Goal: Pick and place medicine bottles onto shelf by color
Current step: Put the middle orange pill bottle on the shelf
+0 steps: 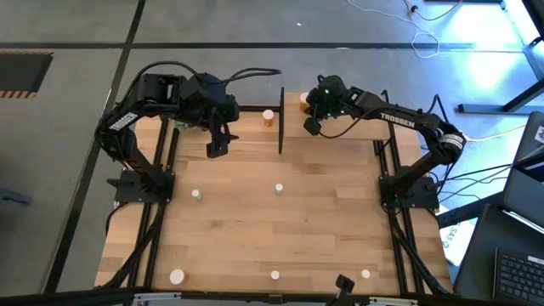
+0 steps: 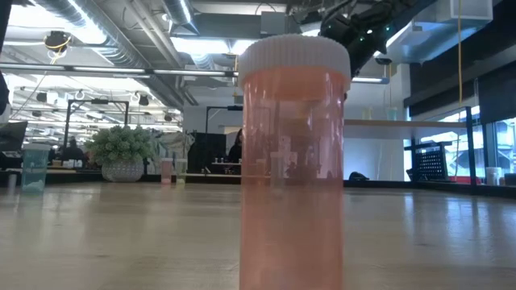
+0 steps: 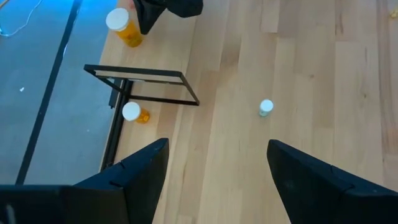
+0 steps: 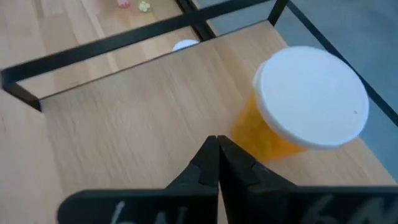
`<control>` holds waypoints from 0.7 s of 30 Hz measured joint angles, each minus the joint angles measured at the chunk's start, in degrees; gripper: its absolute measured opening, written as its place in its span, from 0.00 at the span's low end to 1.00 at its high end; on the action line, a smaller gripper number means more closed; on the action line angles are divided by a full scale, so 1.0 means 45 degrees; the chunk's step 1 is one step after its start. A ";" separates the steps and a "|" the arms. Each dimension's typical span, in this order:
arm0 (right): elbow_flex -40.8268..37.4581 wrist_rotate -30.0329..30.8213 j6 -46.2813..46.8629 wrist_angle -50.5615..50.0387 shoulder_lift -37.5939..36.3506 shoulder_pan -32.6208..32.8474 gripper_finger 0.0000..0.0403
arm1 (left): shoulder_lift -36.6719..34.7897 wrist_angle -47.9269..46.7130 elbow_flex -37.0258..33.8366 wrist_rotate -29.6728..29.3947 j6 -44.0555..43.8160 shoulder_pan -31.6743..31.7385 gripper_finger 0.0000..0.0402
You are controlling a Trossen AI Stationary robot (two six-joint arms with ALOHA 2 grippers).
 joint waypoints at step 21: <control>0.0016 0.0310 -0.0125 0.1041 0.0666 -0.0283 0.00 | 0.0002 -0.0004 0.0000 -0.0005 -0.0252 0.0005 0.67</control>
